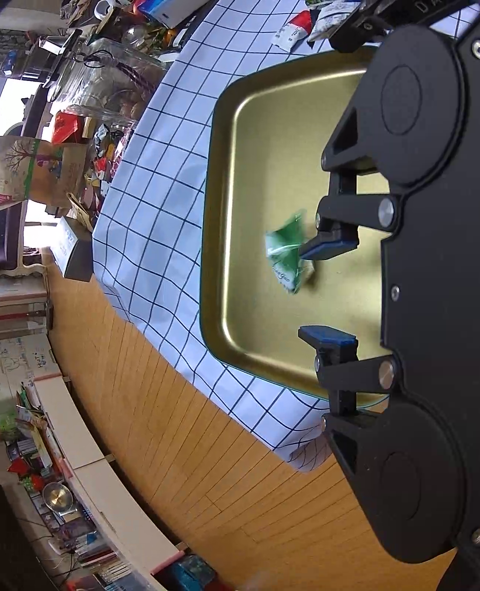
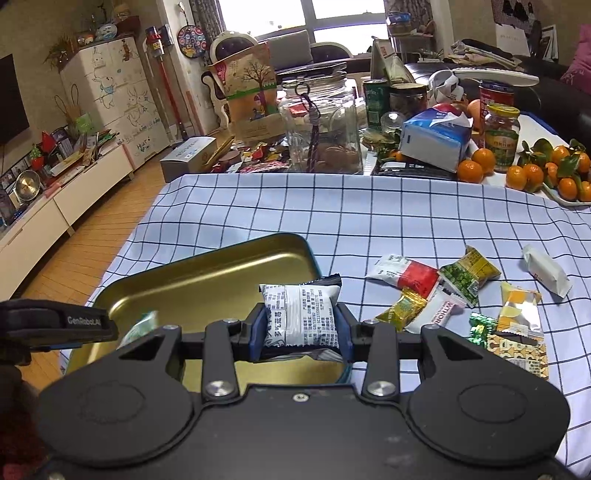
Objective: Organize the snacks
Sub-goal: 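Lower the white printed packet into the gold tray and open the right tool, then move both tools back over the scattered snacks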
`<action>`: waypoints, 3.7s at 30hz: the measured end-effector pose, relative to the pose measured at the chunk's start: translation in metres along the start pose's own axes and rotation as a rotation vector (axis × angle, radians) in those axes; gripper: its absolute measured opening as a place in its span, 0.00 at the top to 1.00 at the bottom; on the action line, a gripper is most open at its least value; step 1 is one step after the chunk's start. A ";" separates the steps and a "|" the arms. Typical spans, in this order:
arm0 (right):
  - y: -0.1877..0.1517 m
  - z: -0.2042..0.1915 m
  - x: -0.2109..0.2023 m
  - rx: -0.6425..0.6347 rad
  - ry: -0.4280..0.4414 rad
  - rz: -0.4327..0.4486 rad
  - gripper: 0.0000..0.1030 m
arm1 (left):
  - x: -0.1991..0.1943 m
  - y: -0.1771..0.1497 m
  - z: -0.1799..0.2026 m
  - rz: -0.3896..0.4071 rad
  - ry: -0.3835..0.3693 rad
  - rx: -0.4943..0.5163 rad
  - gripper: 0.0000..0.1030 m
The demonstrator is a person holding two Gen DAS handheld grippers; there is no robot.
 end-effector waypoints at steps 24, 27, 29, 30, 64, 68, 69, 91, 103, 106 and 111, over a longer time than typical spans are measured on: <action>-0.003 -0.004 0.022 0.045 0.131 -0.014 0.47 | 0.008 -0.010 0.019 -0.057 -0.004 0.061 0.52; -0.001 -0.007 0.023 0.031 0.128 -0.010 0.47 | 0.008 -0.010 0.023 -0.058 -0.003 0.066 0.52; -0.001 -0.008 0.023 0.024 0.122 -0.007 0.47 | 0.008 -0.010 0.026 -0.064 -0.005 0.067 0.52; -0.001 -0.007 0.022 0.023 0.120 -0.006 0.47 | 0.007 -0.010 0.027 -0.068 -0.010 0.066 0.52; -0.007 0.132 -0.047 0.086 -0.177 0.044 0.26 | -0.049 -0.037 0.141 -0.017 -0.142 0.269 0.52; -0.008 0.153 -0.059 0.114 -0.221 0.072 0.23 | -0.052 -0.044 0.152 -0.015 -0.151 0.300 0.52; -0.008 0.157 -0.062 0.122 -0.231 0.078 0.23 | -0.052 -0.045 0.153 -0.013 -0.152 0.307 0.52; -0.005 0.171 -0.080 0.150 -0.311 0.092 0.23 | -0.078 -0.091 0.136 0.032 -0.204 0.388 0.52; -0.001 0.165 -0.087 0.147 -0.276 0.087 0.24 | -0.103 -0.077 0.126 0.085 -0.235 0.446 0.52; -0.003 0.166 -0.081 0.149 -0.274 0.055 0.26 | -0.102 -0.064 0.133 0.088 -0.252 0.444 0.52; -0.006 0.167 -0.073 0.155 -0.280 0.011 0.32 | -0.097 -0.051 0.151 0.106 -0.283 0.478 0.52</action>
Point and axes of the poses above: each gripper's, at about its wrist camera, not at the fingertips, and x roughly the way its jaws point, z to its right, y to its top, the point moved 3 cm from there along x, roughly the way its jaws point, and after that the axes turned 9 degrees about y, right-handed, at the moved point
